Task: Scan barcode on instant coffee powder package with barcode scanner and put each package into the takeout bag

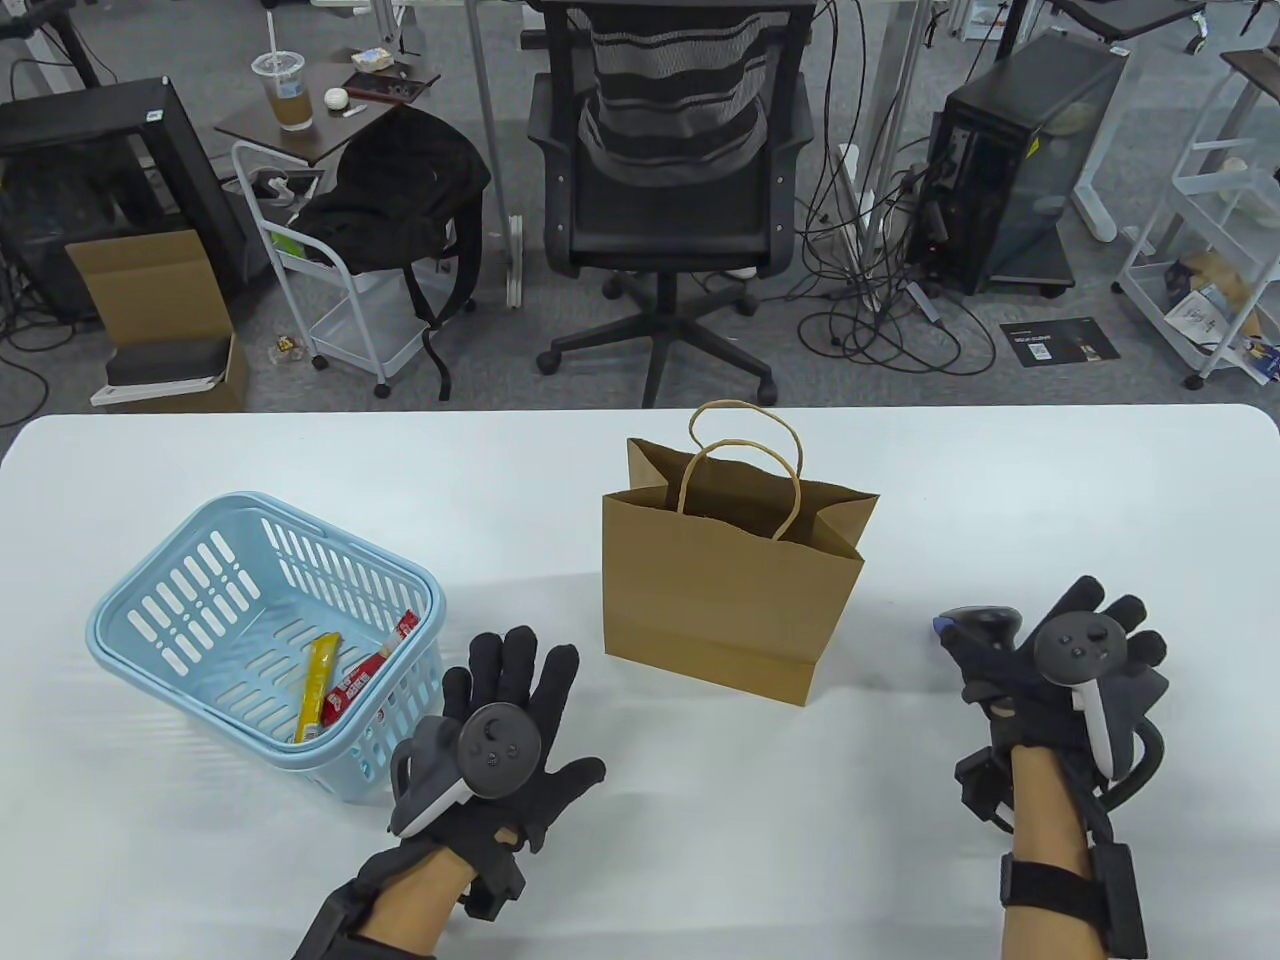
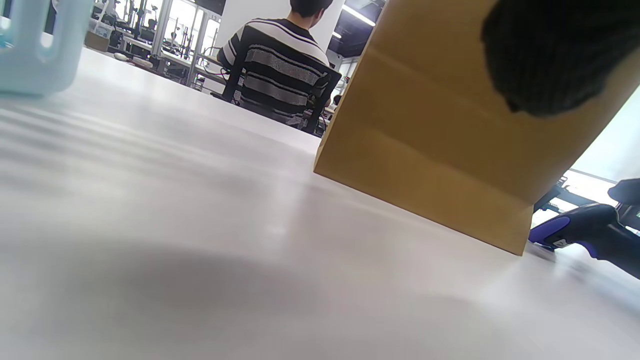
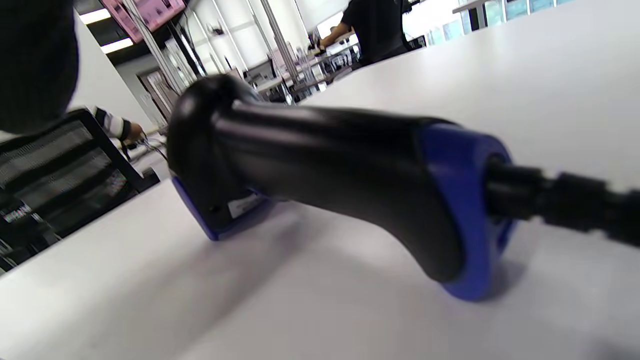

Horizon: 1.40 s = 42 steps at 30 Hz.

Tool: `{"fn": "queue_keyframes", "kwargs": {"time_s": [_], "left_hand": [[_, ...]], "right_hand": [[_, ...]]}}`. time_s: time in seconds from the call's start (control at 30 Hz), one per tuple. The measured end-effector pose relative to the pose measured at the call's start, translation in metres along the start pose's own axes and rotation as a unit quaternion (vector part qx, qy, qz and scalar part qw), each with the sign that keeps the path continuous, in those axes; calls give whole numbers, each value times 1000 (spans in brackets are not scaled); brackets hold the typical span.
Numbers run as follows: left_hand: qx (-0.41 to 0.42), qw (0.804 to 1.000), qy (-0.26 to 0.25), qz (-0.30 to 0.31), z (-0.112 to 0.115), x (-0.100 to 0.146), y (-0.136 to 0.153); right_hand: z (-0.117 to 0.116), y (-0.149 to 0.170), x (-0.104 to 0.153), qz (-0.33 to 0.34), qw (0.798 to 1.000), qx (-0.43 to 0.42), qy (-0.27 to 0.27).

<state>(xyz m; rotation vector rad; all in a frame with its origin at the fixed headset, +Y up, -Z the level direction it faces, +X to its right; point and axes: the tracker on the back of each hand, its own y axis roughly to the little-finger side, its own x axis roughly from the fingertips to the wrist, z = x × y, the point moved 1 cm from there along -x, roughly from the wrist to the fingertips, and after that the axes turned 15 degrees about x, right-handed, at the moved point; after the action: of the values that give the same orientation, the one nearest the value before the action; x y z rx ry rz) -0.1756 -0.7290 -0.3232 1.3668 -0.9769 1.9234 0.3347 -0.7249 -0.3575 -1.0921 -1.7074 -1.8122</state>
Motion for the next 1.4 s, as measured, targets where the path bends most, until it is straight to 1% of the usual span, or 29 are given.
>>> {"fn": "queue_keyframes", "kwargs": {"time_s": [0.03, 0.1, 0.17, 0.3, 0.43, 0.53, 0.57, 0.63, 0.7, 0.8, 0.83, 0.87, 0.9, 1.0, 1.1, 1.17, 1.3, 1.4], "left_hand": [[-1, 1000, 1, 1, 0, 0, 0], [-2, 1000, 4, 6, -1, 0, -2], [-5, 1000, 4, 9, -1, 1, -3], [-6, 1000, 2, 11, -5, 0, -6], [-4, 1000, 6, 9, -5, 0, -6], [-6, 1000, 10, 8, -5, 1, -7], [-6, 1000, 10, 9, -5, 1, -7], [-5, 1000, 8, 9, -6, 1, -8], [-7, 1000, 10, 8, -7, 1, -8], [-4, 1000, 13, 4, -6, 1, -6], [-4, 1000, 18, 2, -5, 1, -5], [-4, 1000, 20, 0, -4, 0, -4], [-4, 1000, 22, 0, -4, 0, -4], [-1, 1000, 24, 1, -3, 0, -5], [-3, 1000, 23, 6, -3, 1, -6], [-3, 1000, 20, 9, -3, 1, -6], [-5, 1000, 15, 16, -3, 2, -7], [-4, 1000, 5, 27, -3, 4, -9]], "right_hand": [[-4, 1, -9, -1, 1000, -2, -28], [-14, 1, -19, -12, 996, -36, -82], [-23, 1, -28, -15, 993, -30, -114], [-28, -6, -39, -18, 994, 21, -106], [-35, -5, -45, -49, 993, 5, -105], [-36, -7, -46, -67, 995, 8, -68], [-36, -10, -44, -76, 996, 34, -41], [-35, -12, -42, -78, 996, 45, -10], [-35, -15, -38, -74, 997, 33, -2], [-34, -19, -30, -59, 997, 34, 29], [-33, -21, -25, -50, 997, 27, 50], [-32, -20, -20, -39, 997, 3, 67], [-32, -20, -18, -36, 997, -14, 71], [-26, -15, -6, -17, 991, -109, 79], [-18, -10, 7, -3, 972, -212, 99], [-12, -7, 18, 5, 958, -267, 99], [-4, -3, 35, 26, 932, -345, 110], [-4, 1, 47, 49, 909, -398, 113]]}}
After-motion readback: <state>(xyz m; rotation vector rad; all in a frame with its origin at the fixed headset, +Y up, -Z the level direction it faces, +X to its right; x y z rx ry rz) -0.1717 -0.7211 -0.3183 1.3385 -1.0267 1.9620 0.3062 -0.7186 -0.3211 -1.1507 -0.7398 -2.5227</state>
